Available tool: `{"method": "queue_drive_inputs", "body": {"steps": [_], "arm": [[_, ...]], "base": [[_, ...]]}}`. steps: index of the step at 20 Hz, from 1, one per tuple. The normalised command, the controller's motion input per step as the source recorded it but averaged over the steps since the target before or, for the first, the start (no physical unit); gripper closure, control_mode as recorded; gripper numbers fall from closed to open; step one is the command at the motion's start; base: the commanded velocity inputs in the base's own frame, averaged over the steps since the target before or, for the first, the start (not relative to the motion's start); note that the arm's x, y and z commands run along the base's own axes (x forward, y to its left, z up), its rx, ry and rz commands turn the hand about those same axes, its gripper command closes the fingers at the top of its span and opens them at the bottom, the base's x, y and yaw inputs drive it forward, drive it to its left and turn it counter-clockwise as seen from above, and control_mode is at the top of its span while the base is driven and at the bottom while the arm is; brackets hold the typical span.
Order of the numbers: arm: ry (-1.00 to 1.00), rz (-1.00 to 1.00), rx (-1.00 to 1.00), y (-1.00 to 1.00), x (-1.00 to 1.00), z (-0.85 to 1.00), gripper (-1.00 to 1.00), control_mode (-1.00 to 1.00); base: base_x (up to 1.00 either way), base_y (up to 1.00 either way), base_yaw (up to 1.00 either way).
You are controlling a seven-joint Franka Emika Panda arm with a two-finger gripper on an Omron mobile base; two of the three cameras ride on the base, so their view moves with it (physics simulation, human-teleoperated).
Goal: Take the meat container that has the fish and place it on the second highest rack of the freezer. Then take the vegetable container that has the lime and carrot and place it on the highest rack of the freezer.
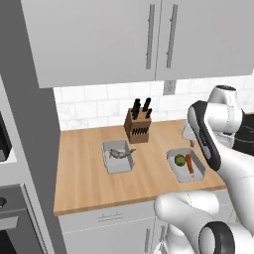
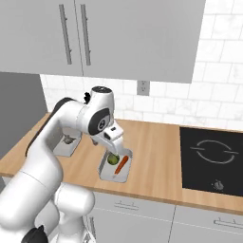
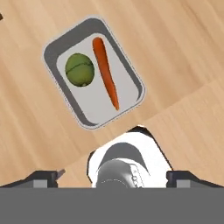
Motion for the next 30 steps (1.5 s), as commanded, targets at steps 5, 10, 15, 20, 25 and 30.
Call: {"method": "queue_drive_inputs", "body": {"steps": [5, 10, 15, 20, 25, 30], "arm": [[0.02, -0.38, 0.06, -0.16, 0.00, -0.73, -1.00, -1.00], [0.00, -0.35, 0.03, -0.12, 0.10, -0.67, -1.00, -1.00], [0.00, -0.26, 0.00, -0.03, 0.27, -0.52, -1.00, -1.00], [0.01, -0.17, 0.00, -0.22, 0.30, -0.47, -1.00, -1.00], [0.01, -0.14, 0.03, -0.50, 0.00, -0.26, -1.00, -1.00], [0.04, -0.04, 0.09, -0.11, 0.17, -0.24, -1.00, -1.00]], "base": [[0.00, 0.00, 0.00], [0.00, 0.00, 0.00], [0.00, 0.00, 0.00], [0.00, 0.00, 0.00], [0.00, 0.00, 0.00], [0.00, 0.00, 0.00]]}}
